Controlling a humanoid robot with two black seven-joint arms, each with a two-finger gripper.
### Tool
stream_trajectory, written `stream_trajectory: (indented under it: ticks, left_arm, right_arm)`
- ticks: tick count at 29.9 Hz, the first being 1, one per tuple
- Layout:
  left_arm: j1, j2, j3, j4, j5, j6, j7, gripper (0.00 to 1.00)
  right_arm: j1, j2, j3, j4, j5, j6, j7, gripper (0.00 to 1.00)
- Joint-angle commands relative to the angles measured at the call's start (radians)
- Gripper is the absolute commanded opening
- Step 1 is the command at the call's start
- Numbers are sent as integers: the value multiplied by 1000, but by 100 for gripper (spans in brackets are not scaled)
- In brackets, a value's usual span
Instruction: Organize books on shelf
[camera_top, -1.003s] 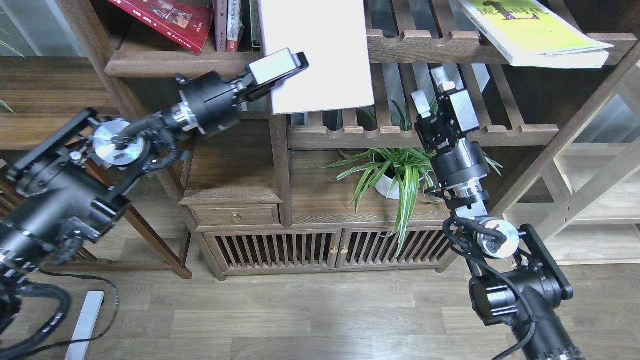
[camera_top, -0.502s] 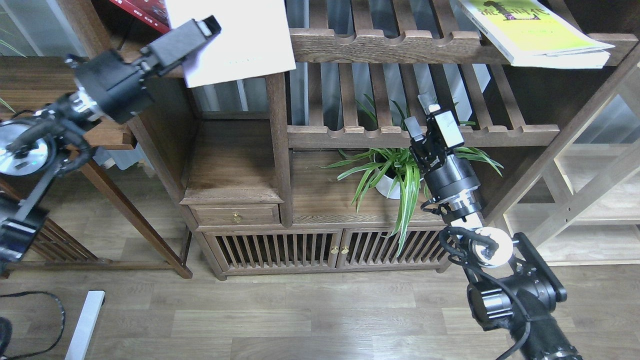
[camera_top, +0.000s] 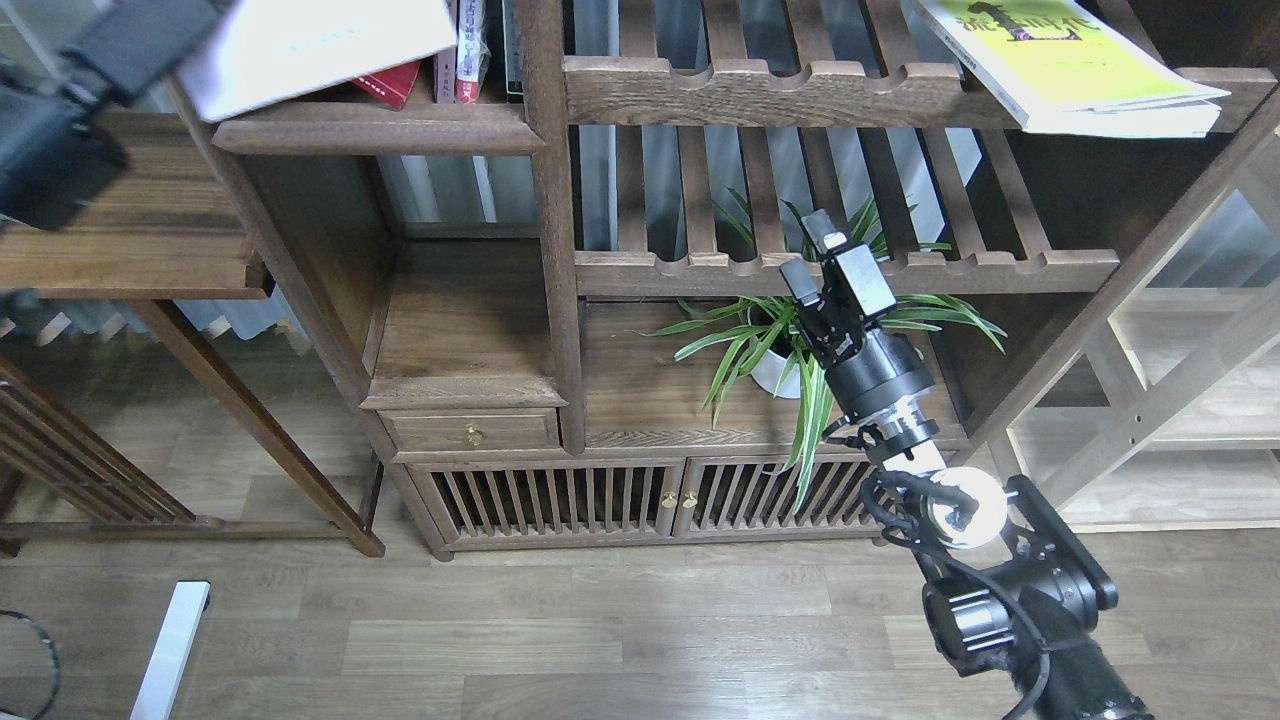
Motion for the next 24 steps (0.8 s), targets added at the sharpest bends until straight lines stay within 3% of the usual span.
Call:
stream_trajectory:
  ticks: [1,8,24]
  left_arm:
    - [31,8,-72,8,59,0,-1,0]
    - [40,-7,-112,67,129,0,-9,0]
    - [-26,-70,-112,64,304,0,-11,0]
  right_arm:
    - [0,-1,-16,-4,-2,0,0,99]
    - [-12,-2,-38,-4,-3,0,-1,99]
    - [-31,-2,-45,-2,-8,0,-1,99]
